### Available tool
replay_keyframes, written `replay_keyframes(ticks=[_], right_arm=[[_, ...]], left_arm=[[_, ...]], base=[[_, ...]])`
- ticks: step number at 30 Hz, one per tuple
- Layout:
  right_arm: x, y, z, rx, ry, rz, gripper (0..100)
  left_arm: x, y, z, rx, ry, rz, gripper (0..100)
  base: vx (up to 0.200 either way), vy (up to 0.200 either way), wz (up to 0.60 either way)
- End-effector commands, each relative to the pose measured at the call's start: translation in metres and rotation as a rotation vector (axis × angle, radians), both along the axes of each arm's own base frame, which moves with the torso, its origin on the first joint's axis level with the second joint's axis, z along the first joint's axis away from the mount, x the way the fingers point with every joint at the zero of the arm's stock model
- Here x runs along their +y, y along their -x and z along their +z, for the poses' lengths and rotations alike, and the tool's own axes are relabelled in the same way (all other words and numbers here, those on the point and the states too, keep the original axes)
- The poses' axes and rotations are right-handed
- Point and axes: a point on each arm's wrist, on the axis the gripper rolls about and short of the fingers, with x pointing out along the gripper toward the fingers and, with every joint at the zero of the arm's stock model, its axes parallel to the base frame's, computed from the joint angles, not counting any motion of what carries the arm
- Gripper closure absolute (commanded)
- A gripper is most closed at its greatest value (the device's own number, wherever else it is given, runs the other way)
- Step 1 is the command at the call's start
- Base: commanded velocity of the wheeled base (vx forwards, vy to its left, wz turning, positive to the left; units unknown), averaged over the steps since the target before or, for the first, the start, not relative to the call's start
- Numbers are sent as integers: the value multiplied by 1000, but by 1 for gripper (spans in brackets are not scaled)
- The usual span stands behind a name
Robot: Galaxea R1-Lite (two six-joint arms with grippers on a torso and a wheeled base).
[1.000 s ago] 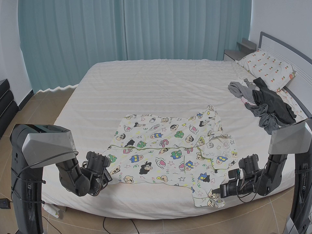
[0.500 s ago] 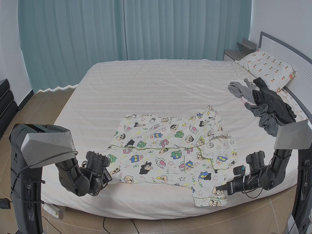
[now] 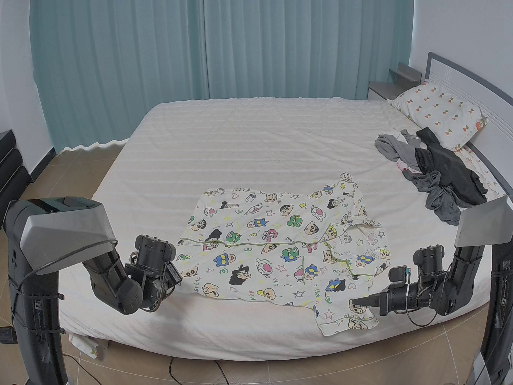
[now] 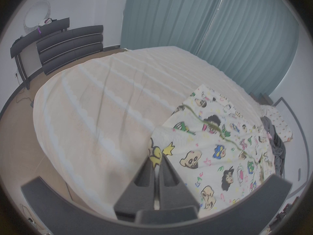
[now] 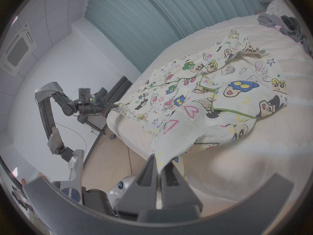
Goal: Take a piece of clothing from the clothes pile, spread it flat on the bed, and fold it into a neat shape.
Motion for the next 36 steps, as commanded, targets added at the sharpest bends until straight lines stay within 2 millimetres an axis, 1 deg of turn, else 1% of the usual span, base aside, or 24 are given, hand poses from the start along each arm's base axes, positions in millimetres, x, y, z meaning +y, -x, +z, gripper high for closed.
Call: replay_keyframes(ticks=[1,8,12,13,14,18,22,23,25,26,27,29,34,35,36], right_arm=[[-2,-2,2,-13,-21,-19,100],[-2,-8,4,-41,-59,-51,100],[0,-14,10,-73,-110,-80,100],[0,-14,10,-73,-110,-80,100],[0,-16,10,-82,-133,-101,100],[1,-22,10,-113,-169,-146,100],[1,-32,10,-139,-164,-205,100],[1,-33,10,-140,-164,-207,100],[-1,-41,8,-156,-162,-232,100],[-1,-41,8,-156,-162,-232,100],[-2,-47,7,-162,-159,-252,100],[-2,-55,6,-167,-150,-278,100],[-4,-74,7,-168,-128,-328,100],[-4,-74,7,-168,-128,-328,100],[-5,-83,9,-176,-121,-348,100]], left_arm=[[-1,-10,12,-54,17,5,100],[-5,-23,21,-89,27,5,100],[-8,-36,29,-81,25,8,100],[-8,-36,29,-81,25,8,100],[-10,-43,31,-74,23,8,100],[-10,-57,40,-85,25,19,100],[-5,-71,47,-72,21,39,100],[-5,-72,47,-73,21,40,100],[-2,-83,48,-55,16,54,100],[-2,-83,48,-55,16,54,100],[1,-90,48,-49,13,62,100],[3,-97,46,-36,10,69,100],[2,-113,33,1,0,77,100],[2,-113,33,1,0,77,100],[0,-121,29,10,-4,74,100]], base=[[0,0,0],[0,0,0],[0,0,0],[0,0,0],[0,0,0],[0,0,0],[0,0,0],[0,0,0],[0,0,0],[0,0,0],[0,0,0],[0,0,0],[0,0,0],[0,0,0],[0,0,0]])
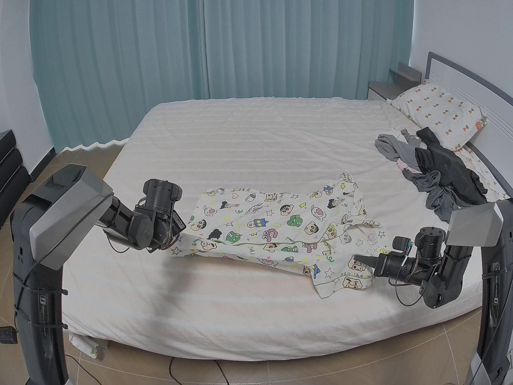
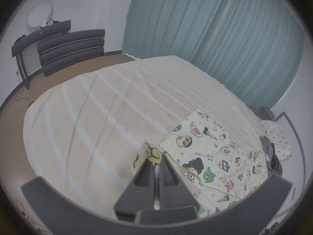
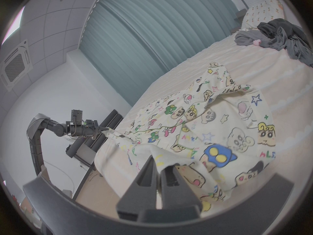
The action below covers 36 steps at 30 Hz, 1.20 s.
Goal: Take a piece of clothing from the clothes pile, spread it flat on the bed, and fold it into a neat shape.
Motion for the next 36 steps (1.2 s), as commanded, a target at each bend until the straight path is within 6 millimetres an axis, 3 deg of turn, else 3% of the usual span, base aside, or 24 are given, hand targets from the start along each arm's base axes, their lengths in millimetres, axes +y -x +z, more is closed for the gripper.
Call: replay_keyframes(ticks=[1,7,14,19,24,30,31,32,36], right_arm=[[-2,-24,0,-21,15,-51,100],[-2,-43,-5,-29,34,-106,100],[-3,-57,-4,-51,46,-154,100],[-3,-61,-7,-36,56,-179,100],[-3,-70,-13,-42,77,-234,100],[-3,-77,-12,-62,83,-262,100],[-3,-77,-14,-59,87,-272,100],[-3,-77,-15,-58,88,-272,0],[-5,-76,-16,-52,89,-276,0]], left_arm=[[-2,-23,-21,35,-9,7,100],[-8,-47,-13,39,16,-17,100],[-17,-67,-21,34,23,-31,100],[-20,-73,-23,33,24,-34,100],[-22,-72,-46,108,10,-35,100],[-24,-71,-57,132,4,-39,100],[-24,-70,-61,140,3,-38,0],[-24,-70,-63,142,5,-35,0],[-23,-70,-60,127,44,6,0]], base=[[0,0,0],[0,0,0],[0,0,0],[0,0,0],[0,0,0],[0,0,0],[0,0,0],[0,0,0],[0,0,0]])
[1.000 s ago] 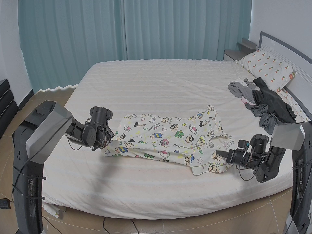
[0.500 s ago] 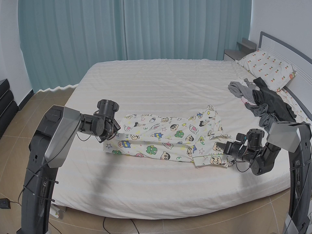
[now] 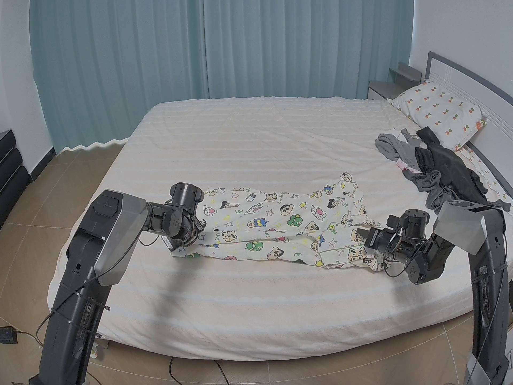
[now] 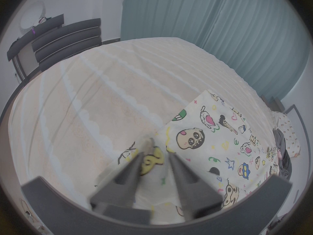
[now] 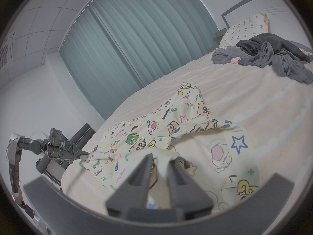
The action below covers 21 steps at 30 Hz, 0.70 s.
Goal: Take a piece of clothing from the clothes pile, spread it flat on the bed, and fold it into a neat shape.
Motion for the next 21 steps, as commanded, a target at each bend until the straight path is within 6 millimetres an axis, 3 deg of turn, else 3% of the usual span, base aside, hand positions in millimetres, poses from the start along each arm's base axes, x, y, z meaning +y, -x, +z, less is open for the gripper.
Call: replay_keyframes(ticks=[1,6,7,13,14,19,20,21], right_arm=[[-1,0,-3,8,1,-5,0],[-9,1,-1,7,2,-24,0],[-17,4,1,12,5,-53,0],[-30,11,14,11,11,-106,0],[-30,11,14,11,11,-106,0],[-34,25,44,23,-99,-178,0],[-34,25,44,23,-99,-178,0],[-33,34,52,36,-138,-195,0]], left_arm=[[0,0,-4,1,18,24,0],[5,-2,14,-37,46,57,0],[12,-2,41,-74,79,89,0],[25,7,112,-135,220,62,0],[25,8,113,-136,221,61,0],[48,31,208,-285,341,-14,0],[48,31,208,-285,341,-14,0],[61,51,229,-284,396,-59,0]], base=[[0,0,0],[0,0,0],[0,0,0],[0,0,0],[0,0,0],[0,0,0],[0,0,0],[0,0,0]])
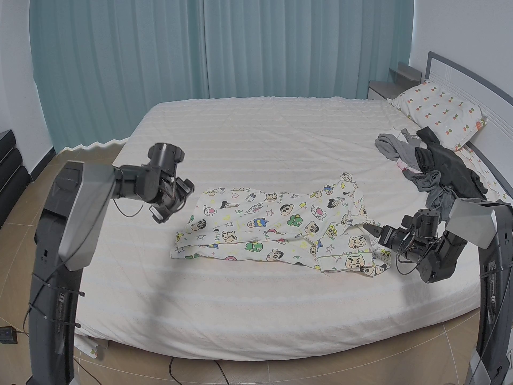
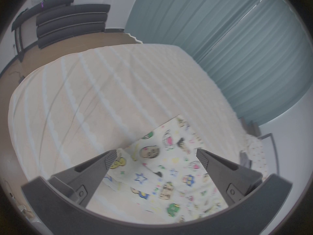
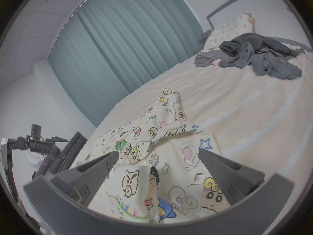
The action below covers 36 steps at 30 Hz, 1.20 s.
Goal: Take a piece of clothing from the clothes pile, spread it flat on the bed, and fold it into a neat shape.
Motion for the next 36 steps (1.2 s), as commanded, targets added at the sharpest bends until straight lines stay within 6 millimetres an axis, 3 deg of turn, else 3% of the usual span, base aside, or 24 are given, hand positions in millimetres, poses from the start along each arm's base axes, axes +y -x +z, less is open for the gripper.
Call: replay_keyframes(ticks=[1,2,6,12,14,17,25,31,36], right_arm=[[-1,22,39,-8,-95,-57,0],[-1,22,39,-8,-95,-57,0],[11,31,41,-8,-128,-27,0],[23,44,41,4,-128,7,0],[26,49,40,-5,-129,19,0],[29,54,39,-15,-128,27,0],[36,59,40,-9,-129,50,0],[44,63,41,-6,-125,74,0],[44,64,40,-2,-124,74,0]], left_arm=[[34,50,102,-140,127,-79,0],[34,50,102,-140,127,-79,0],[46,101,97,-110,137,-130,0],[54,154,38,-106,161,-185,0],[54,170,13,-134,143,-210,0],[53,189,-8,-231,121,-240,0],[40,213,-59,-247,132,-284,0],[33,212,-73,-231,125,-294,0],[28,215,-81,-198,119,-298,0]], base=[[0,0,0],[0,0,0],[0,0,0],[0,0,0],[100,0,0],[200,0,0],[200,0,0],[200,0,0],[0,0,0]])
